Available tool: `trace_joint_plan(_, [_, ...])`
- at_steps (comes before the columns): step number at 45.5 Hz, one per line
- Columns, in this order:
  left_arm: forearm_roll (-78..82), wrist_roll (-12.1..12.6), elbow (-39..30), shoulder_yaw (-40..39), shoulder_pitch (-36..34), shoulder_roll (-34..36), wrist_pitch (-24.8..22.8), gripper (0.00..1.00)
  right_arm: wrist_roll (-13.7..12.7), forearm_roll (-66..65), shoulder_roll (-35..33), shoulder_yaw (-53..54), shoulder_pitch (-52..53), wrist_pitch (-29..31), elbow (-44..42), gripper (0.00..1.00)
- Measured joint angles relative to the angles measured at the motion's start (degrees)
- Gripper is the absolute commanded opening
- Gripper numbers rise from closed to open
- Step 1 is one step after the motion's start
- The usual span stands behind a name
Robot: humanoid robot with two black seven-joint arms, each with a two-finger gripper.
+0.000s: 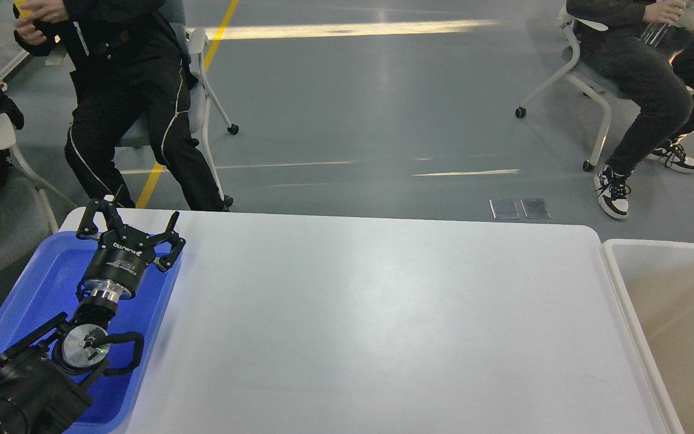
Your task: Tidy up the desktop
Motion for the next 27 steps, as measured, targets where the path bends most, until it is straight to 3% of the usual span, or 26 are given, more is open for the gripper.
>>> trace_joint_plan(27, [0.00,0.00,-0.01,0.00,0.00,-0.01,0.00,1.00,-0.07,5.26,21.22,13.38,-13.13,2.55,-29.27,0.00])
